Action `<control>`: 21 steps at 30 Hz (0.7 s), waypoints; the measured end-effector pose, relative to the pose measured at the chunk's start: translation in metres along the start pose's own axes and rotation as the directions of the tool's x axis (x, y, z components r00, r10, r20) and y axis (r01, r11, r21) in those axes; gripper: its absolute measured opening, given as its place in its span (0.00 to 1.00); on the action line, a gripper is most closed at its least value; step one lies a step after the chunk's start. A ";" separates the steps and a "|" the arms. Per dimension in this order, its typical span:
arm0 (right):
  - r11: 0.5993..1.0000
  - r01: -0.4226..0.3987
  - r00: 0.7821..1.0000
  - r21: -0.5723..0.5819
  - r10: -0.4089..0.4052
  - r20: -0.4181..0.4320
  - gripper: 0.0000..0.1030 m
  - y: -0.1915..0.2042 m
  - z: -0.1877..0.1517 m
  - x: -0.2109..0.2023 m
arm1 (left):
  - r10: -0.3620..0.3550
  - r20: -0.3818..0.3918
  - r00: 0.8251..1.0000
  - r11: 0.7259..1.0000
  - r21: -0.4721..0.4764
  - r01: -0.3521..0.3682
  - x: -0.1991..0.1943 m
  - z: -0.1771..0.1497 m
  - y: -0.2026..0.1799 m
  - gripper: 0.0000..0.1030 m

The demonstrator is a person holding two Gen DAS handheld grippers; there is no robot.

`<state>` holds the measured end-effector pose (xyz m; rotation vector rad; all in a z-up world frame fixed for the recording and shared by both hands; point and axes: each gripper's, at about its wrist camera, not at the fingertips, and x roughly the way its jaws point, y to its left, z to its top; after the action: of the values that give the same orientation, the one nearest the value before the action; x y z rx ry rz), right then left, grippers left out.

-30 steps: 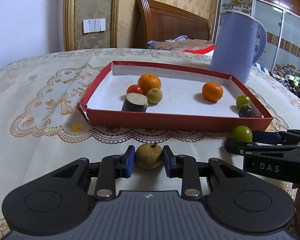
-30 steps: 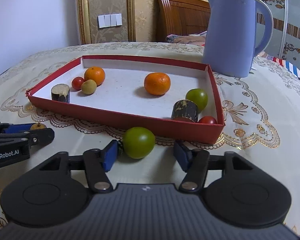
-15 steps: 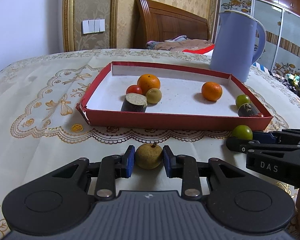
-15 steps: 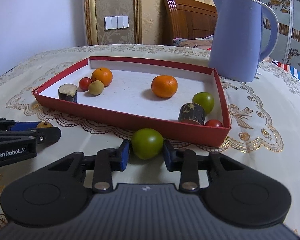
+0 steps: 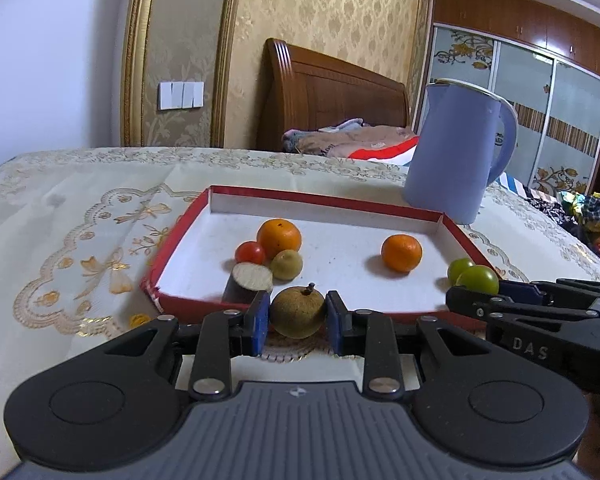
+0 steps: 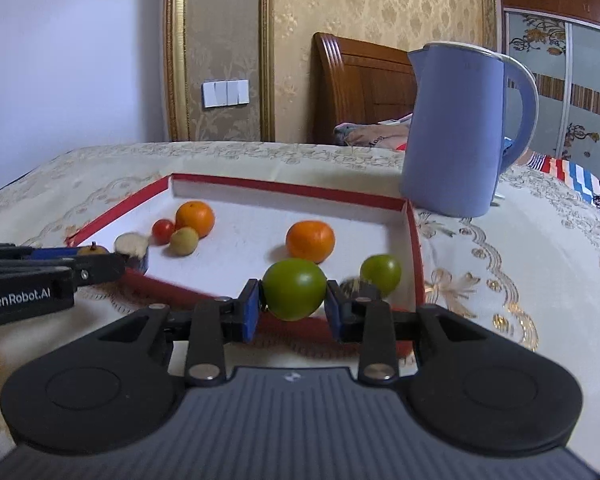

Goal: Organize fruits
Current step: 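Carry the brown pear and green tomato over the tray with left and right grippers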

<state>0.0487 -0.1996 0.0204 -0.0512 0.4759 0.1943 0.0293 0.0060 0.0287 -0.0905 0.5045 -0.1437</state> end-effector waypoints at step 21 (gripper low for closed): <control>0.999 0.034 0.993 -0.003 -0.034 -0.113 0.32 0.004 0.012 0.072 | 0.088 -0.095 0.992 0.996 0.029 -0.085 0.072 0.018 -0.008 0.28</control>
<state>0.1158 -0.1824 -0.0023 -0.0715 0.5878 0.1584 0.1001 -0.0126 0.0113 -0.0377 0.6012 -0.0697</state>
